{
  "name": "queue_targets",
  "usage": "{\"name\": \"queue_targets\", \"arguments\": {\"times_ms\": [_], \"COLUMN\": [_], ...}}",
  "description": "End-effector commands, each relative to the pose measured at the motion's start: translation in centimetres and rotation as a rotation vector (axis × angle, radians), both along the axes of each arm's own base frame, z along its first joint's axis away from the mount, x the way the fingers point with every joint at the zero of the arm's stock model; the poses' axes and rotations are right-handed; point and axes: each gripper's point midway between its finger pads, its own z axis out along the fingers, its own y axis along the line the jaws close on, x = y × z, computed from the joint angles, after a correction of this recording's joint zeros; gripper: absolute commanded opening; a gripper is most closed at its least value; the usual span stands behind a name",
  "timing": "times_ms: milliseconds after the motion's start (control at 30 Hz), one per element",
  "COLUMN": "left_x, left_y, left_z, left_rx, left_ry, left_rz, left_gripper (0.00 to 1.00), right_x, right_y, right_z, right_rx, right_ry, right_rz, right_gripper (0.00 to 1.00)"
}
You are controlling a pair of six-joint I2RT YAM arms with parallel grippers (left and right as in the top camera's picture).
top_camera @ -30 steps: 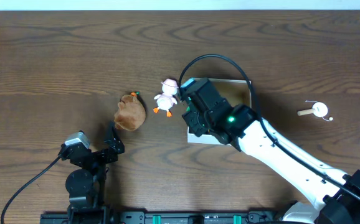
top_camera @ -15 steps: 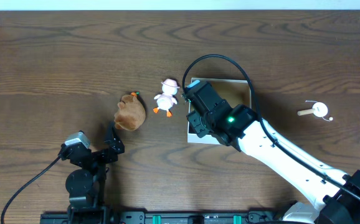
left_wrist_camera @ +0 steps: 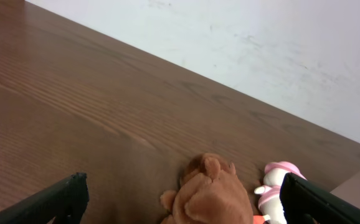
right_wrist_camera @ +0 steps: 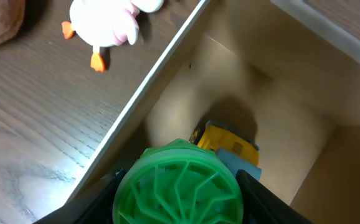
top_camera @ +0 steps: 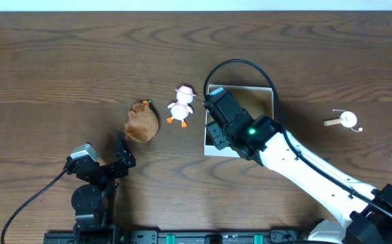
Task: Pack container
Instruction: 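Carry the green cap into the box beside the truck, release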
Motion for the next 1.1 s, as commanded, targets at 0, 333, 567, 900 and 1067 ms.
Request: {"name": "queue_targets", "arguments": {"times_ms": [0, 333, 567, 900, 1067], "left_x": [-0.1, -0.1, -0.1, -0.1, -0.1], "left_y": [0.0, 0.0, 0.0, 0.0, 0.0], "left_z": [-1.8, -1.8, -1.8, -1.8, -1.8], "left_rx": [0.008, 0.008, 0.008, 0.008, 0.008], "left_ry": [0.051, 0.051, 0.051, 0.051, 0.051], "left_rz": [-0.001, -0.001, -0.001, -0.001, -0.001], "left_gripper": [0.98, 0.98, 0.98, 0.98, 0.98], "right_x": [0.3, 0.3, 1.1, 2.7, 2.4], "right_y": [-0.4, -0.3, -0.9, -14.4, -21.4], "right_z": [-0.4, -0.4, 0.5, 5.2, 4.8], "right_rx": [-0.009, -0.004, 0.038, 0.127, 0.096], "right_ry": [-0.002, -0.002, -0.026, -0.051, -0.022], "right_rz": [-0.03, -0.028, -0.112, -0.643, -0.855], "right_gripper": [0.57, 0.82, 0.82, 0.77, 0.77]}}
